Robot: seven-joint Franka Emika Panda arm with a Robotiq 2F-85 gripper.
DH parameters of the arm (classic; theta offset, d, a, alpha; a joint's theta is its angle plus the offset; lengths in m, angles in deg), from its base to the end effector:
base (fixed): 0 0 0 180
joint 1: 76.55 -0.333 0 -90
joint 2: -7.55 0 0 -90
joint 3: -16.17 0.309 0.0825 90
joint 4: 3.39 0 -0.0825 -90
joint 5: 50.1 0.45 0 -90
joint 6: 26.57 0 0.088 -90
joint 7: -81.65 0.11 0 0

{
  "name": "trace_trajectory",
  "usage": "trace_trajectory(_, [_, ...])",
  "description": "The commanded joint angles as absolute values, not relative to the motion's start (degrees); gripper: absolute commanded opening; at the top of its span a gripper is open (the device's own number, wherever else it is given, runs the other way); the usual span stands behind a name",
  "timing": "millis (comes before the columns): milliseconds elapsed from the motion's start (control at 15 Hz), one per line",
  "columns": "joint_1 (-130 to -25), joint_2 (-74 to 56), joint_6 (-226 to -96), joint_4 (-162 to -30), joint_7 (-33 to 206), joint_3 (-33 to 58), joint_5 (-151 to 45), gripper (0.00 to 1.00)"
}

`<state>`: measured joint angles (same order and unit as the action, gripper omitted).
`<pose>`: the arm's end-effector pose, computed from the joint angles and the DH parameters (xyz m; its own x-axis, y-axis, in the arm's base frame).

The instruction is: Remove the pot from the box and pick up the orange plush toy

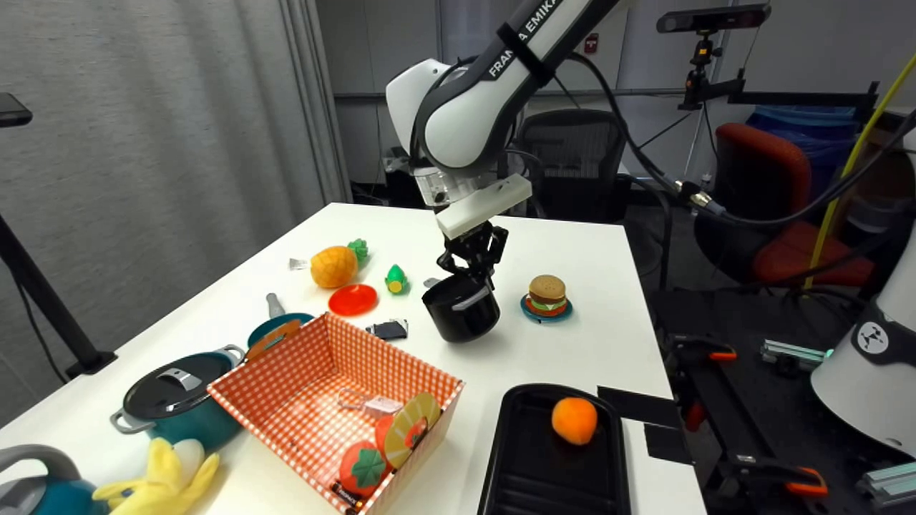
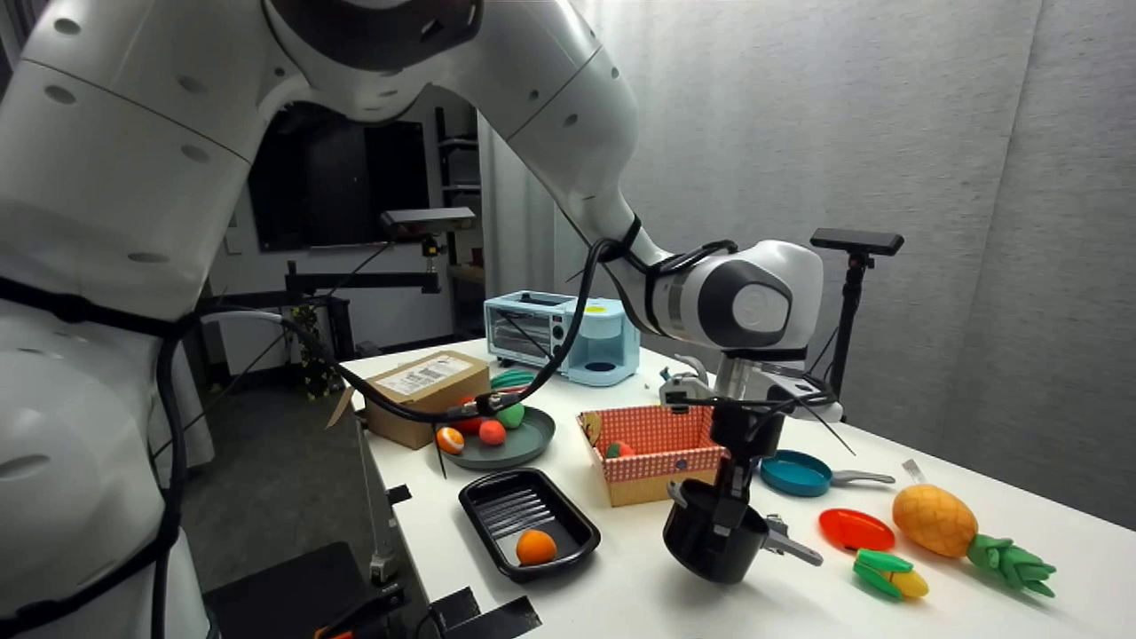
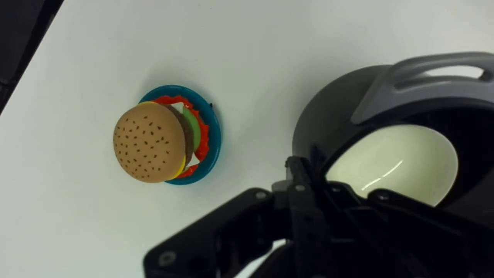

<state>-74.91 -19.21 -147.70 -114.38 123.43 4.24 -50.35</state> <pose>0.6129 -0.1497 0.1698 0.5567 -0.8185 -0.1423 -0.7781 -0.5737 0.2559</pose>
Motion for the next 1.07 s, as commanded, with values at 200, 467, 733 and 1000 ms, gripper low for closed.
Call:
trace_trajectory(200, [-74.91,-20.16,-148.75,-114.34,120.12,5.4,-51.15,0.36])
trace_trajectory(467, [-75.11,-20.16,-148.66,-114.37,118.9,5.43,-51.23,0.67])
trace_trajectory(733, [-75.29,-19.69,-148.76,-114.59,118.36,5.5,-51.12,0.95])
trace_trajectory(1000, [-75.84,-18.14,-148.61,-115.37,117.42,6.01,-51.01,1.0])
